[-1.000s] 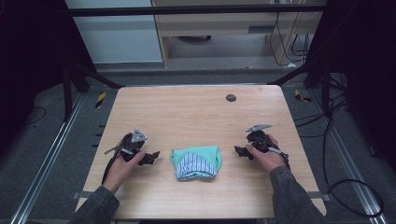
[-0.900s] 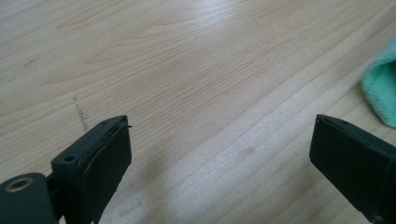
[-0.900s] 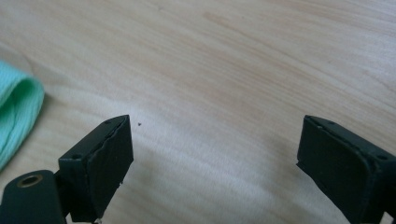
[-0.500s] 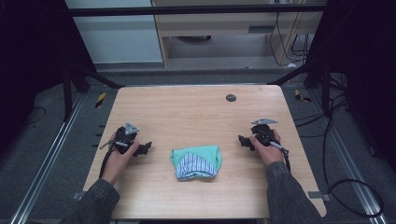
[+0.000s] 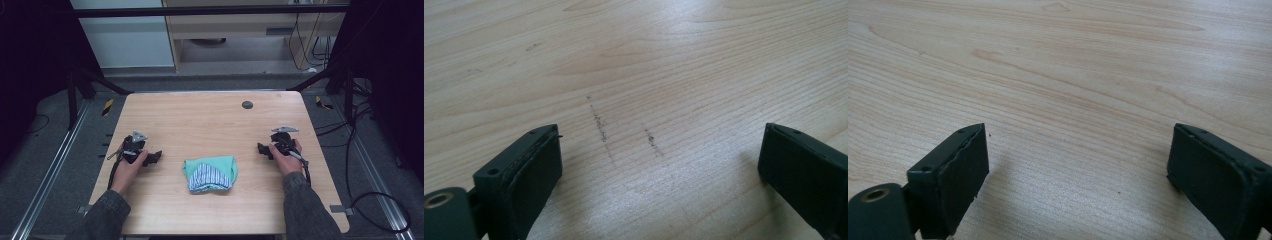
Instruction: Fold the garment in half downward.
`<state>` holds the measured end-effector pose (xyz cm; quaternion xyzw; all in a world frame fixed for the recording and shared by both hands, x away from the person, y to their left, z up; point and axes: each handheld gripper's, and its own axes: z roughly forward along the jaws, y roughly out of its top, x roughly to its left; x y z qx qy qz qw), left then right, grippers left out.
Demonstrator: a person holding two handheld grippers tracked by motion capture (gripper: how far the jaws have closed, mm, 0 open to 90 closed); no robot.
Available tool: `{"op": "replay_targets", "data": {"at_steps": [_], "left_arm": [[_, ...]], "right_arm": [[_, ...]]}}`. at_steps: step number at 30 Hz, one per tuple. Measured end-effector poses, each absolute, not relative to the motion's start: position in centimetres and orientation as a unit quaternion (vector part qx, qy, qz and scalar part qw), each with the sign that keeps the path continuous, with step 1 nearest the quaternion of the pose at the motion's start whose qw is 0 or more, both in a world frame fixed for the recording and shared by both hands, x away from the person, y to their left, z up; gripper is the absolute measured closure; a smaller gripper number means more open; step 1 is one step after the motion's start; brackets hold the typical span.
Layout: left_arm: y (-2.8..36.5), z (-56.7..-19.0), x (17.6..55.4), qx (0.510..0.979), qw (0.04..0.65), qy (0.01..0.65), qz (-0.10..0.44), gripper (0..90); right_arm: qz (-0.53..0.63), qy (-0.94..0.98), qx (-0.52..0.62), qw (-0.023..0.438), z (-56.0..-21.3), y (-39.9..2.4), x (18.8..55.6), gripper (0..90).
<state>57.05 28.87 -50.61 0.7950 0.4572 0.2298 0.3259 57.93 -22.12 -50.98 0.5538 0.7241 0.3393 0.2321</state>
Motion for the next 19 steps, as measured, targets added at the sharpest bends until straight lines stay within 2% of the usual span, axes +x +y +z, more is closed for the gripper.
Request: {"op": "replay_targets", "data": {"at_steps": [7,19], "left_arm": [[29.0,-50.7,57.1,0.792,0.330,0.469,0.209,2.2],[29.2,-50.7,57.2,0.783,0.322,0.488,0.212,0.0]], "right_arm": [[0.322,0.734,0.546,0.245,-51.1,-21.5,57.9,7.7],[0.310,0.714,0.577,0.249,-51.1,-20.4,57.0,2.9]]}}
